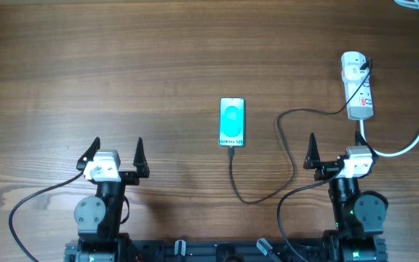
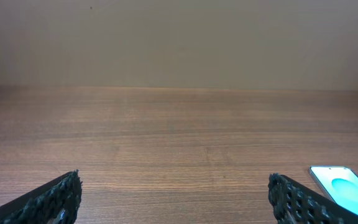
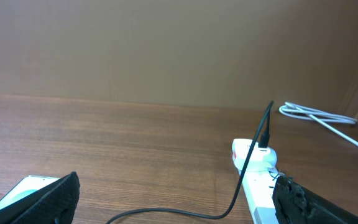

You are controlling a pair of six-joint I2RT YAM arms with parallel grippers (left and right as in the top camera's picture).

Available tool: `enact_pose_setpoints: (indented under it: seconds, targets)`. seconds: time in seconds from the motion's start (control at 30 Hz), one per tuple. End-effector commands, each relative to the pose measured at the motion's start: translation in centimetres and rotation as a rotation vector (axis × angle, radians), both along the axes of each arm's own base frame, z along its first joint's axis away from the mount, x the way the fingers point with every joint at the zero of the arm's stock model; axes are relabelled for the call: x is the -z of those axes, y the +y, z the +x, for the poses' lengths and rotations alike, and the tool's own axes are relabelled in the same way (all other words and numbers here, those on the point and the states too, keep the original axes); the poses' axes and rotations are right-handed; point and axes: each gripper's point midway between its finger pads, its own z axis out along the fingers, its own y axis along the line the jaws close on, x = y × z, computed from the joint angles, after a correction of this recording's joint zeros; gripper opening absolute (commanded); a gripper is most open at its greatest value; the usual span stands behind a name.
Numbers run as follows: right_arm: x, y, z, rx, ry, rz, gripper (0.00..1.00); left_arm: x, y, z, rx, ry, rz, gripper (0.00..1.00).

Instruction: Plug charger to phone and switch on socket

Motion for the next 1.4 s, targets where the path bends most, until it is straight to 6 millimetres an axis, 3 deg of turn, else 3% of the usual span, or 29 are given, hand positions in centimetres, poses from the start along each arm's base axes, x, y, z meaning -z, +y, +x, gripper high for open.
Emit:
enact_pose_setpoints:
  seconds: [0.0, 1.37]
  targets:
    - [-0.24, 0.15, -0.06, -0.011, -0.012, -0.017, 1.00, 0.27, 0.39, 0.00, -0.018, 0.000, 0.021, 1.00]
    - [-0.24, 0.15, -0.06, -0.011, -0.012, -0.017, 1.00, 0.23, -0.47, -0.03, 0.021, -0.002, 0.012, 1.00]
